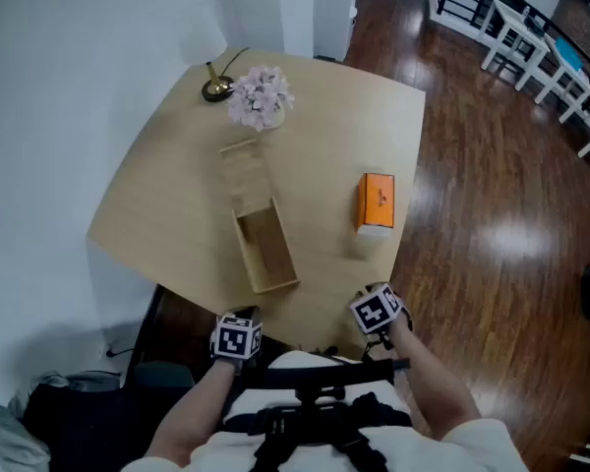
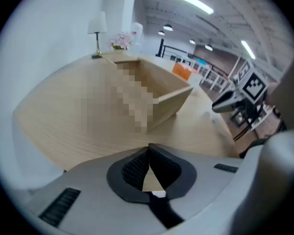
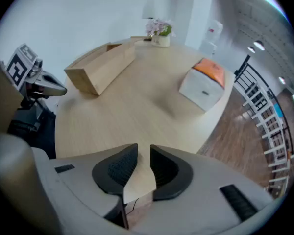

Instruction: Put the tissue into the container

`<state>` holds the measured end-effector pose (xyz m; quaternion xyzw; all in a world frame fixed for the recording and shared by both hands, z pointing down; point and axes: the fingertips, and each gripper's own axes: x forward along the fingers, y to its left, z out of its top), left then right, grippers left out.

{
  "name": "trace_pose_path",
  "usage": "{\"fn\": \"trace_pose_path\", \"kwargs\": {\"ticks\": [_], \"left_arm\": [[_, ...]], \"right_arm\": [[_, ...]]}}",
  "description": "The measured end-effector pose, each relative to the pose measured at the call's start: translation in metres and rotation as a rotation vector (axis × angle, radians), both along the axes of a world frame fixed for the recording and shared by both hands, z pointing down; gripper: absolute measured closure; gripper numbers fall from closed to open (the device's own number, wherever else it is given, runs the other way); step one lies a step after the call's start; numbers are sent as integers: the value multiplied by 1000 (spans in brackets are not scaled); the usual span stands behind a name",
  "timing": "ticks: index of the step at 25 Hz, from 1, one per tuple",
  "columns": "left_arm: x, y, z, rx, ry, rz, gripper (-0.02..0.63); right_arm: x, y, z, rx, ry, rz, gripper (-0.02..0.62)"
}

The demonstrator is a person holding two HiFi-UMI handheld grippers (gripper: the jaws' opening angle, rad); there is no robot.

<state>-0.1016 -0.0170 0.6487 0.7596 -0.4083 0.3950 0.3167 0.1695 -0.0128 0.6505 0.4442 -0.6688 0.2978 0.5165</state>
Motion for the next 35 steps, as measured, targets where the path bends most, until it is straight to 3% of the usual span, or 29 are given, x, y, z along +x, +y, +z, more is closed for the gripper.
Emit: {"fn": "trace_pose_path", "kwargs": {"ticks": [3,7,9,13,25,28,35], "left_arm": [[0,1,-27,30,152,-87,603],[-7,7,-49,43,243,-148,603],[-7,8,-57,55,270,-156,603],[1,-1,-83,113,342,-143,603],[0,-2,-106,147,448,-197,594],[-2,-1,-112,138,451,-221,594],[-2,-6,-108,153,444,-228,594]], "right_arm": [[28,-36,-32,168,-44,148,495],[60,-90,-67,317,-163,331,337],[73,-116,-80,355,-212,406,254],[94,-158,-91,378,-266,505,221],[108,-204,-52,313,-375,625,223],[104,-204,-55,332,-384,604,325],[95,-201,-63,368,-372,556,379]]}}
